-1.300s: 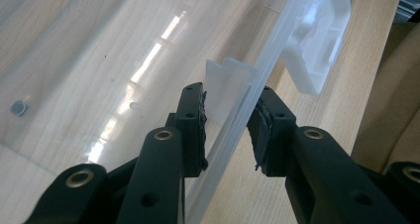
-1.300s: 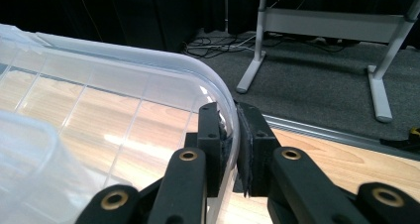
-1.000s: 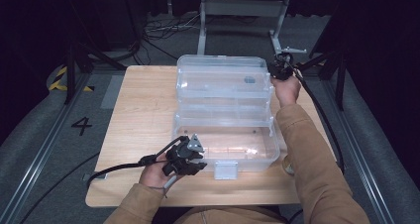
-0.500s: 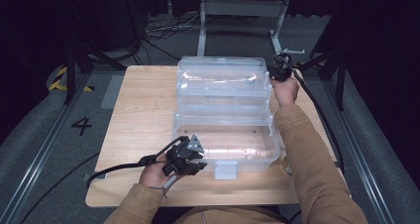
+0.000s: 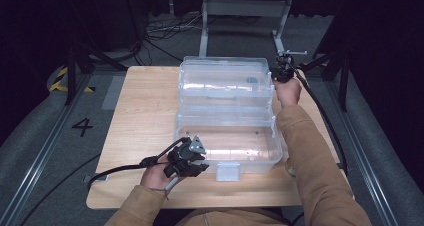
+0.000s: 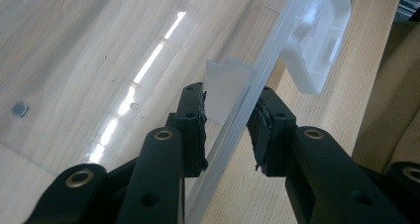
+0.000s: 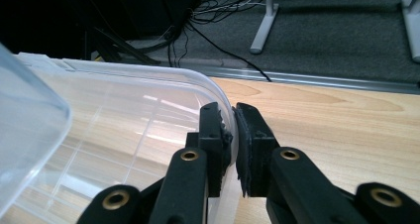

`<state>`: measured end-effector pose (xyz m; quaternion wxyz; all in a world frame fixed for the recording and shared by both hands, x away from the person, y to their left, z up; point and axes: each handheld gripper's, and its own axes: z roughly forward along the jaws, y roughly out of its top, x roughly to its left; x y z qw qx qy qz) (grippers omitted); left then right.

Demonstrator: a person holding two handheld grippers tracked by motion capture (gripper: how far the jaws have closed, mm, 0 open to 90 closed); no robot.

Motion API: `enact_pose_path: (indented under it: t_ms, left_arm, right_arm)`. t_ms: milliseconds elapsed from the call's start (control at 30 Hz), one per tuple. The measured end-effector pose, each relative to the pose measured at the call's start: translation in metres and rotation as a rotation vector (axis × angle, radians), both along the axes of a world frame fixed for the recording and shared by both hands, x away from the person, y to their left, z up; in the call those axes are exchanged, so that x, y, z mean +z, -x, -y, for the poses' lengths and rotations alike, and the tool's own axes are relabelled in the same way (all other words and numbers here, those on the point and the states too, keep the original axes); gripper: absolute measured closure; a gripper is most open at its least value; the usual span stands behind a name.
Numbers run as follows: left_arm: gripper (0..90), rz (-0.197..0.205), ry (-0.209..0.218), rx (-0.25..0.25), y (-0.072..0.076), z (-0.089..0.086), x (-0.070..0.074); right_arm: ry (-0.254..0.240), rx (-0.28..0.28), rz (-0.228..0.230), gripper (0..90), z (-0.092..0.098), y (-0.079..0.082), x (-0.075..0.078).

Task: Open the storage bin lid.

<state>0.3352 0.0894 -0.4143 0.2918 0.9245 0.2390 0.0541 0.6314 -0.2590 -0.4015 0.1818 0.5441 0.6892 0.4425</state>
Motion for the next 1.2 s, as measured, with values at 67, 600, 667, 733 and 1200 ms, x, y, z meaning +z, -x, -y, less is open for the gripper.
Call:
enact_pose_path:
  t_ms: [67,600,667,733,1200]
  left_arm:
    - [69.1,-0.001,0.000,0.000,0.000,0.000,0.000]
    - [68.3,-0.030,0.008,0.015,-0.002,0.000,0.001]
    - [68.2,-0.064,0.031,0.028,-0.003,-0.001,0.002]
    - [67.4,-0.069,0.041,0.027,-0.004,-0.002,0.004]
    - [58.1,0.035,0.161,0.038,-0.003,-0.030,0.038]
  right_arm:
    - [-0.001,0.007,0.000,82.4,0.000,0.000,0.000]
    - [-0.005,0.050,0.121,55.6,0.017,0.024,0.022]
    - [0.021,0.082,0.113,53.1,0.019,0.033,0.030]
    - [0.030,0.091,0.113,52.6,0.020,0.035,0.032]
    - [0.014,0.187,0.231,43.2,0.059,0.124,0.050]
